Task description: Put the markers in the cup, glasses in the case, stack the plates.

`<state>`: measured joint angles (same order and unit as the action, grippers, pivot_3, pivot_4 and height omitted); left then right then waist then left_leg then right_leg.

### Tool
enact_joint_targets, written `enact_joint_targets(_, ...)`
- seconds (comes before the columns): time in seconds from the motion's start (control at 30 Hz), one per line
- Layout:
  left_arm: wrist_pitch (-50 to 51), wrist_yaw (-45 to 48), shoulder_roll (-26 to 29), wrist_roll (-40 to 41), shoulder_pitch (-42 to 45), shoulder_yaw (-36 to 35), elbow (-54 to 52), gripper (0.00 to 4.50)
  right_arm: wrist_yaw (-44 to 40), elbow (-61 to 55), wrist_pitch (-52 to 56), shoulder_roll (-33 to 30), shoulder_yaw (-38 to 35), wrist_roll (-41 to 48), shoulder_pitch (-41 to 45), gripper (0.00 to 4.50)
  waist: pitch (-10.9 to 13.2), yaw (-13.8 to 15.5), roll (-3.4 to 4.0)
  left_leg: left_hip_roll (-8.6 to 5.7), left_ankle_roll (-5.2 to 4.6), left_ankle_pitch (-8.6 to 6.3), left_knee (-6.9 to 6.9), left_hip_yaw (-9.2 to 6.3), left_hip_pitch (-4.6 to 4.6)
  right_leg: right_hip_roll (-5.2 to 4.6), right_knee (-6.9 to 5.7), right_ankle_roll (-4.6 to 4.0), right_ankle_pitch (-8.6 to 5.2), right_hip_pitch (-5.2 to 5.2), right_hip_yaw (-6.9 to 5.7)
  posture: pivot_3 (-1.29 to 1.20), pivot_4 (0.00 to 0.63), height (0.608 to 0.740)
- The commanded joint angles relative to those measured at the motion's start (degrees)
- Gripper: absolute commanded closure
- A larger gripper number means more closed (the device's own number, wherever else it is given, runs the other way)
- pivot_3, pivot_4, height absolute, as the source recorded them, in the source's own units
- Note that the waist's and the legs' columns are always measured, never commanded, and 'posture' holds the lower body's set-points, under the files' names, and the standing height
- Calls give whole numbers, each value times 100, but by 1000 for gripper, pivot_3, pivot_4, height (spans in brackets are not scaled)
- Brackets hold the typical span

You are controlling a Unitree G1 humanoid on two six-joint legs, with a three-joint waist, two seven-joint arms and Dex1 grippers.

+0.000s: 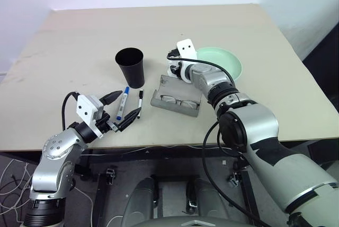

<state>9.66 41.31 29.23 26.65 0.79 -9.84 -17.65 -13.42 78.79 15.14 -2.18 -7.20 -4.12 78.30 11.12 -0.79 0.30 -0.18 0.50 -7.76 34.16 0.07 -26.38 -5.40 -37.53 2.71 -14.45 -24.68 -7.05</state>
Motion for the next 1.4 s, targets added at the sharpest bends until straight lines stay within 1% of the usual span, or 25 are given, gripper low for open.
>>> enact_joint_targets(0.03,-118,-16,7,-27,38,-28,-201,0,43,-61,27,26,55,-121,38,3749,0,-1,0,0,0,0,0,0,0,0,0,0,0,0,0,0,150,721)
enact_joint_targets(0.1,-121,-24,6,-27,28,-34,-208,0,34,-64,20,17,54,-138,30,4467,0,0,0,0,0,0,0,0,0,1,0,0,0,0,0,0,150,721)
enact_joint_targets(0.27,-143,-23,23,-18,-58,-94,-233,0,-110,-137,-197,-169,-91,-46,233,4467,0,1,0,0,0,0,0,0,0,1,0,0,0,0,0,0,150,721)
enact_joint_targets(0.4,-138,-36,30,-9,-89,-109,-263,0,-413,-234,-331,-394,-330,218,547,4467,7,3,-4,0,0,0,0,0,-1,1,1,0,0,0,0,0,150,721)
enact_joint_targets(0.53,-130,3,37,-6,-43,-81,-210,0,-539,-289,-296,-779,-547,452,736,4467,7,5,-3,1,0,0,0,0,-1,2,5,0,0,0,-1,0,150,721)
enact_joint_targets(0.67,-133,40,15,-9,78,-21,-122,0,-639,-343,-516,-1196,-344,244,646,4467,7,14,-4,1,-1,-2,0,-1,-4,1,22,-1,0,5,-3,0,150,721)
enact_joint_targets(0.77,-151,93,5,-34,153,25,-37,0,-501,-334,-566,-1569,-363,230,531,4467,7,15,-4,0,-4,-3,0,4,-6,0,29,6,6,5,-1,0,150,721)
enact_joint_targets(0.9,-175,161,-19,-57,237,63,69,0,-503,-272,-452,-1973,-124,-3,224,4467,8,11,-5,0,-8,-4,0,13,-6,0,32,8,8,7,-2,0,150,721)
enact_joint_targets(1.07,-230,256,-27,-119,348,115,238,0,-953,-295,10,-2118,-57,41,60,4467,9,-39,-2,7,-10,-5,0,31,-1,5,29,9,17,3,9,0,150,721)
enact_joint_targets(1.17,-250,277,-50,-125,445,139,314,0,-1192,-332,292,-2163,-52,98,47,3883,9,-18,-2,22,-9,-4,0,39,2,22,28,5,25,1,13,0,150,721)
enact_joint_targets(1.4,-308,329,-56,-134,518,171,429,0,-1479,-452,424,-2270,192,-57,85,1501,9,4,-2,32,-8,-5,3,50,1,28,36,-3,28,-1,23,0,150,721)
